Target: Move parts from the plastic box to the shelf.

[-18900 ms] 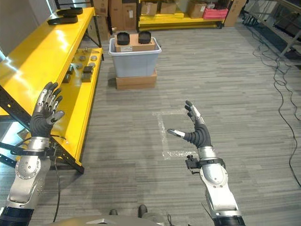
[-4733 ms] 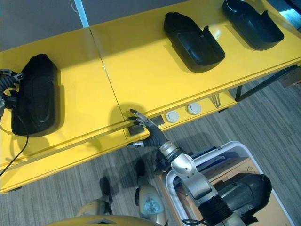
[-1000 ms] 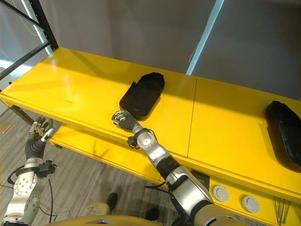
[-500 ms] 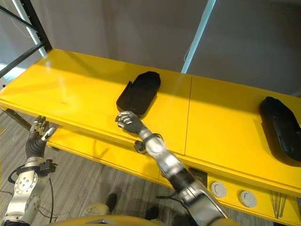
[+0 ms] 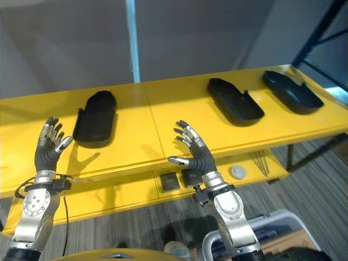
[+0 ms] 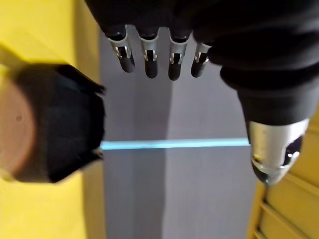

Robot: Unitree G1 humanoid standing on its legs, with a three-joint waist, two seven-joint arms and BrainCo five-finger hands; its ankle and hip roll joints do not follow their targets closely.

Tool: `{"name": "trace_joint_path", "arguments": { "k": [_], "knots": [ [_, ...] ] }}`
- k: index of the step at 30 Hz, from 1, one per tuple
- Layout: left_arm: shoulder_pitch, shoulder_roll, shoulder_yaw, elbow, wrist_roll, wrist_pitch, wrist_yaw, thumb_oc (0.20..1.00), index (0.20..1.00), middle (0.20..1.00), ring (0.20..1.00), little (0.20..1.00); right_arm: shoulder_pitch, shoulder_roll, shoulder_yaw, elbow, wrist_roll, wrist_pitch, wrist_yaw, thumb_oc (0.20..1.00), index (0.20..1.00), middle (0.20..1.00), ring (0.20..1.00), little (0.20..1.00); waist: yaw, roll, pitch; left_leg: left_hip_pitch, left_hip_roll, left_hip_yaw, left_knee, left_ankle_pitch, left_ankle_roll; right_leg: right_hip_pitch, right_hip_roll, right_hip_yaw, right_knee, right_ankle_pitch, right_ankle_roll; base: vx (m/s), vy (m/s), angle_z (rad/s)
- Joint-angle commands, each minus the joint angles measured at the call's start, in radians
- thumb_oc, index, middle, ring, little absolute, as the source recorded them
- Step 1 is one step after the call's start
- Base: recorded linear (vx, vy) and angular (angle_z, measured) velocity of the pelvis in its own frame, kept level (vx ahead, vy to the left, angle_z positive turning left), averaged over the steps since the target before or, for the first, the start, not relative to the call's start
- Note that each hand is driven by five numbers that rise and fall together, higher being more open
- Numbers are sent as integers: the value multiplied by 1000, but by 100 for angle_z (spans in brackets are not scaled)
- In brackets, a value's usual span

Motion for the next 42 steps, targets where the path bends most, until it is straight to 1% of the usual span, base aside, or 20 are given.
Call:
{"name": "trace_joint_path", "arguments": {
  "k": [1,6,10,13,16,17,18,20,21,22,23,24,25,30,31,33,37,38,39,42],
  "knots": [
    [-50,68,2,-16,34,-72,-41,1000,1000,1000,1000,1000,-29,-6,-57,-12,-68,-62,-43,1000,1000,1000,1000,1000,-22,-19,-35,29,30,-23,-7,-134,10,73,-70,69,37,-164,79,1,98,-76],
    [-124,80,-38,-21,24,-74,-74,1000,1000,1000,1000,1000,37,-3,-192,-27,-143,-68,-91,1000,1000,1000,1000,1000,-125,-16,-10,79,20,82,-7,-168,43,3,-53,198,119,-163,100,0,85,-73],
    [-145,82,-43,-21,24,-74,-75,1000,1000,1000,1000,1000,17,2,-210,-18,-155,-73,-113,1000,1000,1000,1000,1000,-142,-15,16,92,20,142,-5,-175,55,-63,-36,215,190,-155,113,-27,60,-88],
    [-168,79,-56,1,12,-65,-87,1000,1000,1000,1000,1000,7,42,-196,2,-129,-82,-120,1000,1000,1000,1000,1000,-146,-15,50,104,11,259,49,-218,63,-136,-70,42,241,-138,123,-38,42,-141],
    [-180,67,-53,4,-9,-64,-113,1000,1000,1000,1000,1000,12,37,-186,9,-114,-86,-98,1000,1000,1000,1000,1000,-137,-26,36,45,47,271,254,-302,54,-72,-51,61,148,-155,97,81,-141,-119],
    [-182,62,-43,-3,-23,-64,-113,1000,1000,1000,1000,1000,6,25,-180,12,-96,-83,-91,1000,1000,1000,1000,1000,-123,-42,47,-5,69,264,356,-266,40,-61,-45,73,118,-142,71,-55,-271,-38],
    [-175,60,-33,-13,-36,-68,-107,1000,1000,1000,1000,1000,-15,10,-162,19,-83,-82,-84,1000,1000,1000,1000,1000,-99,-37,59,-61,96,202,482,-240,18,-44,-21,87,84,-136,52,-112,-183,-2],
    [-164,56,-14,-24,-34,-80,-72,1000,1000,1000,1000,1000,-83,-19,-99,51,-65,-78,-86,1000,1000,1000,1000,1000,-23,-33,79,-151,36,-42,610,-151,-32,-26,13,145,41,-120,34,-83,-41,-53],
    [-165,56,-13,-25,-33,-80,-72,1000,1000,1000,1000,1000,-87,-19,-98,54,-64,-79,-87,1000,1000,1000,1000,1000,-26,-36,78,-157,32,-44,610,-145,-32,-29,10,143,39,-116,34,-50,19,-172],
    [-156,52,-4,-31,-29,-82,-61,1000,1000,1000,1000,1000,-106,-27,-76,60,-56,-76,-84,1000,1000,1000,1000,1000,0,-38,80,-164,-8,-156,619,-151,-33,-28,14,172,28,-103,42,-60,110,-184],
    [-127,41,24,-44,-30,-92,-47,1000,1000,1000,1000,1000,-152,-42,-36,73,-43,-69,-70,1000,1000,1000,1000,1000,56,-39,83,-141,-85,-383,572,-172,-20,-39,23,251,40,-87,62,-15,119,-135],
    [-126,41,25,-44,-30,-92,-47,1000,1000,1000,1000,1000,-152,-41,-35,74,-43,-69,-70,1000,1000,1000,1000,1000,55,-38,80,-136,-82,-383,566,-175,-18,-35,24,250,37,-93,62,-92,200,-132],
    [-111,32,40,-45,-40,-97,-50,1000,1000,1000,1000,1000,-155,-47,-29,77,-35,-64,-51,1000,1000,1000,1000,1000,66,-40,73,-78,-104,-506,442,-201,-2,-67,30,298,68,-82,71,-60,173,-124],
    [-162,38,-12,-33,-44,-89,-73,1000,1000,1000,1000,1000,-89,-38,-70,48,-25,-56,-32,1000,1000,1000,1000,1000,10,-50,72,6,-68,-454,219,-269,27,-150,-12,294,95,-39,112,-222,208,6],
    [-204,46,-34,-27,-33,-88,-74,1000,1000,1000,1000,1000,-80,-12,-68,44,-22,-55,-31,1000,1000,1000,1000,1000,-8,-56,90,-1,-73,-396,175,-270,47,-193,-21,299,74,-4,158,-321,234,-22],
    [-224,60,-39,-21,-25,-82,-74,1000,1000,1000,1000,1000,-91,19,-36,64,-31,-49,-32,1000,1000,1000,1000,1000,4,-61,114,-21,-85,-316,174,-264,58,-230,-38,242,38,13,181,-360,230,-76],
    [-217,72,-23,-28,-23,-80,-70,1000,1000,1000,1000,1000,-109,38,-2,67,-39,-42,-26,1000,1000,1000,1000,1000,27,-53,138,-30,-71,-247,167,-248,57,-240,-61,113,34,-13,169,-231,43,-121],
    [-221,76,-18,-27,-37,-81,-63,1000,1000,1000,1000,1000,-130,40,34,66,-76,-41,-29,1000,1000,1000,1000,1000,47,-36,156,-56,-48,-208,148,-208,56,-208,-98,38,93,-65,143,-490,-40,-124],
    [-245,76,-32,-17,-43,-77,-63,1000,1000,1000,1000,1000,-128,36,36,61,-101,-41,-31,1000,1000,1000,1000,1000,48,-35,155,-79,-45,-210,123,-169,61,-183,-112,105,188,-87,132,-567,-66,-155],
    [-258,74,-53,-8,-74,-69,-77,1000,1000,1000,1000,1000,-124,31,30,57,-110,-37,-33,1000,1000,1000,1000,1000,61,-24,126,-114,-21,-214,87,-123,51,-107,-142,156,271,-142,118,-257,-143,-24]
  ]
}}
